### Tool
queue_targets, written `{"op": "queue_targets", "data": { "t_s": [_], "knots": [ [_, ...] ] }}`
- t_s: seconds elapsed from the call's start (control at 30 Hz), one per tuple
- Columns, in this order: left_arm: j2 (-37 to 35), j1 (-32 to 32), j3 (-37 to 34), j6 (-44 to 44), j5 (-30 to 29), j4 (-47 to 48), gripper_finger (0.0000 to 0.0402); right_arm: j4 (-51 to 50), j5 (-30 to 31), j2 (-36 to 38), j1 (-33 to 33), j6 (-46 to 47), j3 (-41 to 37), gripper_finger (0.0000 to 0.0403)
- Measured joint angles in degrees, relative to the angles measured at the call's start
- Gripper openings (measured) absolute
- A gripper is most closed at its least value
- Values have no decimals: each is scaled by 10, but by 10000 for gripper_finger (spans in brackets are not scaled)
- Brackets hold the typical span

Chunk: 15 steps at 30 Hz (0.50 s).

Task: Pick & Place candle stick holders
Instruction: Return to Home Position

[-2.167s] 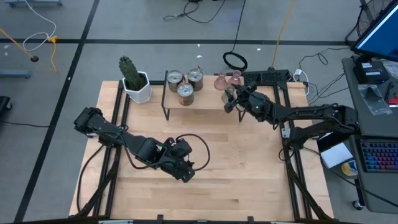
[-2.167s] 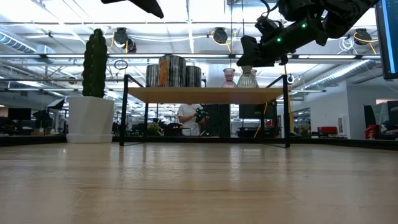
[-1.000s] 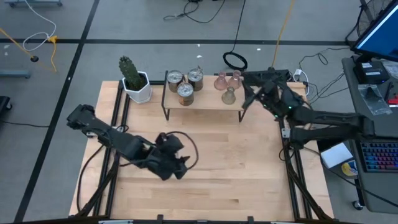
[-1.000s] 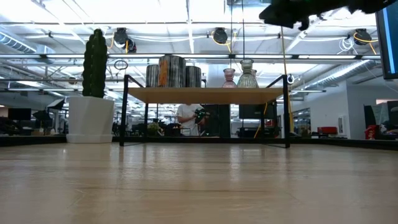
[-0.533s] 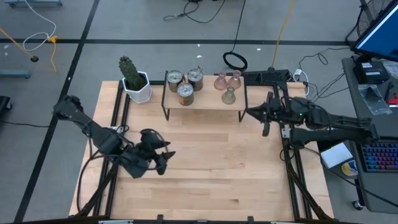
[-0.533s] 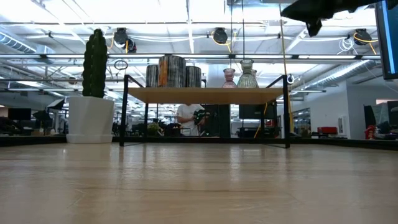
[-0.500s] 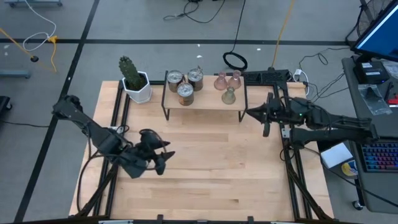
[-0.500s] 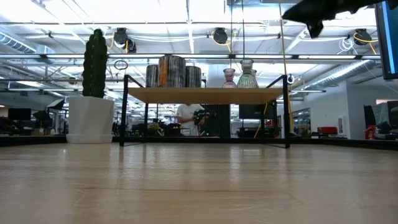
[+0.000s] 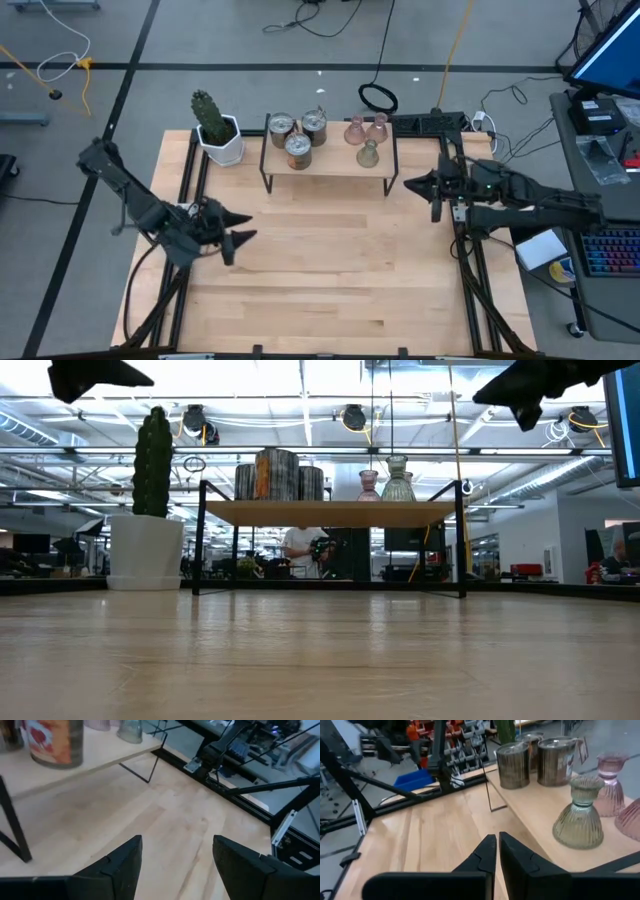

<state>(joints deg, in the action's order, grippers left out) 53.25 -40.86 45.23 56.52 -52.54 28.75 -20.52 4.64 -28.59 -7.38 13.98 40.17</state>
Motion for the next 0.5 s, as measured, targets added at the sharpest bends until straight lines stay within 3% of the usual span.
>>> {"op": "queue_targets", "data": {
  "t_s": [0.27,0.5],
  "knots": [
    [-180,36,-65,-157,53,-35,241,-22,-3,48,0,61,0,12],
    [-207,112,-169,-277,175,-249,241,-58,-53,49,0,85,-31,15]
  ]
}}
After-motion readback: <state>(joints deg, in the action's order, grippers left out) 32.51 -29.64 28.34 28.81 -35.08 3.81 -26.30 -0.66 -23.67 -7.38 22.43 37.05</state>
